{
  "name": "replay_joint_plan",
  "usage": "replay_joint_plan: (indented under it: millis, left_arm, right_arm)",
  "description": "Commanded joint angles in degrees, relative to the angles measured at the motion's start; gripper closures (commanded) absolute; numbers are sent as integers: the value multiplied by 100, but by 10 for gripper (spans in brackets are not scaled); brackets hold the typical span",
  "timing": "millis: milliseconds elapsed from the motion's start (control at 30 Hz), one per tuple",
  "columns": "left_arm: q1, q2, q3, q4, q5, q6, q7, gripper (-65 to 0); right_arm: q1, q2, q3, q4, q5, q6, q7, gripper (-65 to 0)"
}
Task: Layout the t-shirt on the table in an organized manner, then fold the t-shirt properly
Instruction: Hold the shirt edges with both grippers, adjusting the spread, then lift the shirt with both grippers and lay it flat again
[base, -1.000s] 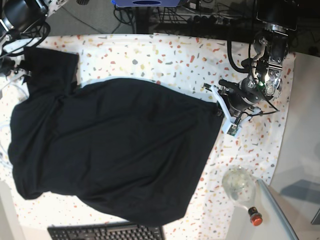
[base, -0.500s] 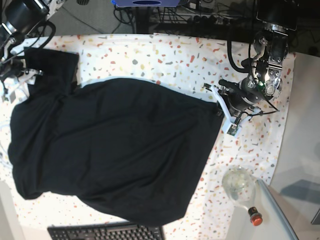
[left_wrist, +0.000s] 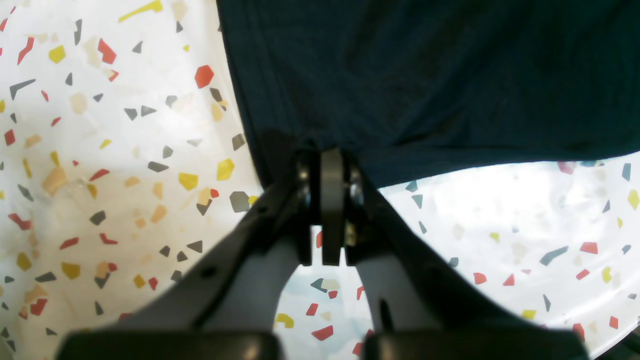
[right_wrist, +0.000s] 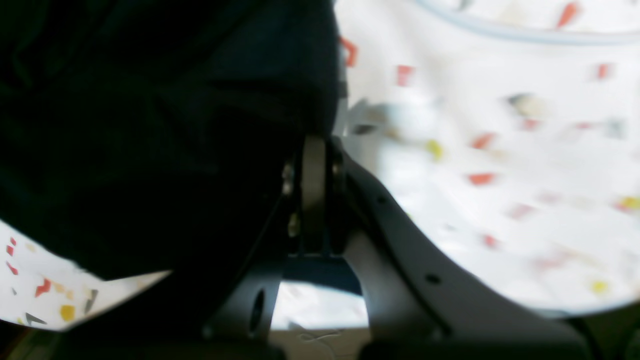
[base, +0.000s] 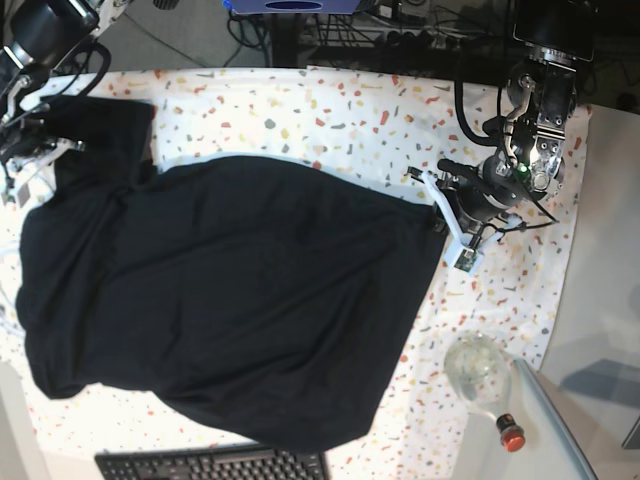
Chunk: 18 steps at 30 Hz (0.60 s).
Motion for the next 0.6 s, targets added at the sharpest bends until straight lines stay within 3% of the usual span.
replay_joint_plan:
  millis: [0,100,200,367,467,567]
  left_arm:
    - [-112,-155,-39,141,99,-1,-90,0]
    - [-411,-146,67,221,785,-1,-90,0]
    - [-921,-32,383,291,1673,-1,-82,0]
    - [-2284,188,1139,71,2833,-27,-82,0]
    - [-3207,417,1535,-456,3211,-27,-82,0]
    - [-4200,751,1816,-1423,3484,-27,-82,0]
  right_arm:
    - [-50,134,-9,361,43,8,-14,0]
    - [82,160,-150,968,8,8,-49,0]
    - [539,670,-827,1100,-1,8,-181,0]
    - [2209,1567,-1952,660,-1,8,-629,0]
    - [3308,1936,-2620,-8,-1,8,-620,0]
    - [4372,2156,-3227,-1001,-1,8,-216,0]
